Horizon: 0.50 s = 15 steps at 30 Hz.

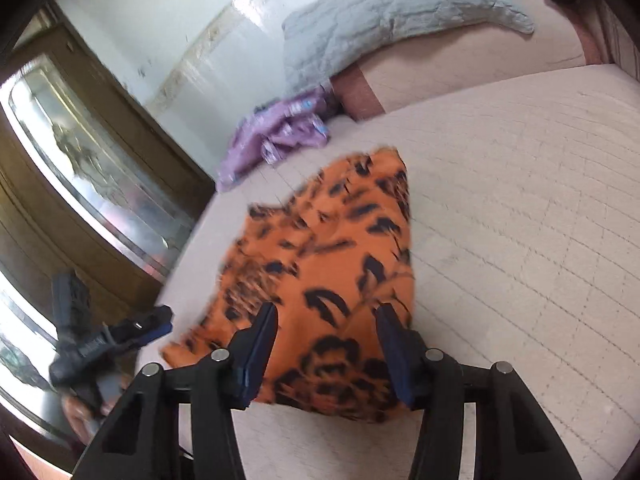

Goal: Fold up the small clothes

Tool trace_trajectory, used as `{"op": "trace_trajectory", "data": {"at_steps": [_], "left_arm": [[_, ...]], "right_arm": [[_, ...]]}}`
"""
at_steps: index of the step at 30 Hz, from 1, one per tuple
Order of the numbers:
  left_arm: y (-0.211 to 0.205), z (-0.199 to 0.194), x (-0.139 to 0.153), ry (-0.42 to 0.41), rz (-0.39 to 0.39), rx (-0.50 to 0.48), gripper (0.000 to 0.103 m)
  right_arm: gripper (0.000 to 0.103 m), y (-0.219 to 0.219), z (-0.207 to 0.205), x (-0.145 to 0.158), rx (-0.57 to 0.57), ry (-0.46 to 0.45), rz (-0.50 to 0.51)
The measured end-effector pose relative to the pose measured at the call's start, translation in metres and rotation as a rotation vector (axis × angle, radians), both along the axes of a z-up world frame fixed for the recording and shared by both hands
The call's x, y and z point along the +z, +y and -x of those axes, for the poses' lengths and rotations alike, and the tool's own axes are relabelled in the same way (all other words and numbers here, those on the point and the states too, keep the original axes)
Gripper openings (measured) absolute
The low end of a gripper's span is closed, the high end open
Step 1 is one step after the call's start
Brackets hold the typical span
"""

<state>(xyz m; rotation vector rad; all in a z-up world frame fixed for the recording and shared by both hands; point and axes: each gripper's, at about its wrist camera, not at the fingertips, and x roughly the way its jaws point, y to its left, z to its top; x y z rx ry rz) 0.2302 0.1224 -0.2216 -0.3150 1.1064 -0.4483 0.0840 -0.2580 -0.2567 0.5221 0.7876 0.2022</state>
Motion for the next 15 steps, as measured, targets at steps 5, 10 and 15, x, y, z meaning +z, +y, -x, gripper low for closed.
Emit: {"op": "trace_trajectory", "data": {"at_steps": [5, 10, 15], "left_arm": [[0.016, 0.006, 0.011, -0.021, 0.143, -0.025, 0.094], [0.002, 0.01, 0.013, -0.009, 0.072, -0.091, 0.094], [-0.016, 0.017, 0.014, -0.032, -0.034, -0.124, 0.094]], "right_arm": [[0.053, 0.01, 0.001, -0.02, -0.002, 0.007, 0.105], [0.052, 0.007, -0.003, -0.022, 0.007, 0.016, 0.102], [0.053, 0.007, -0.004, -0.027, -0.003, 0.015, 0.084]]}}
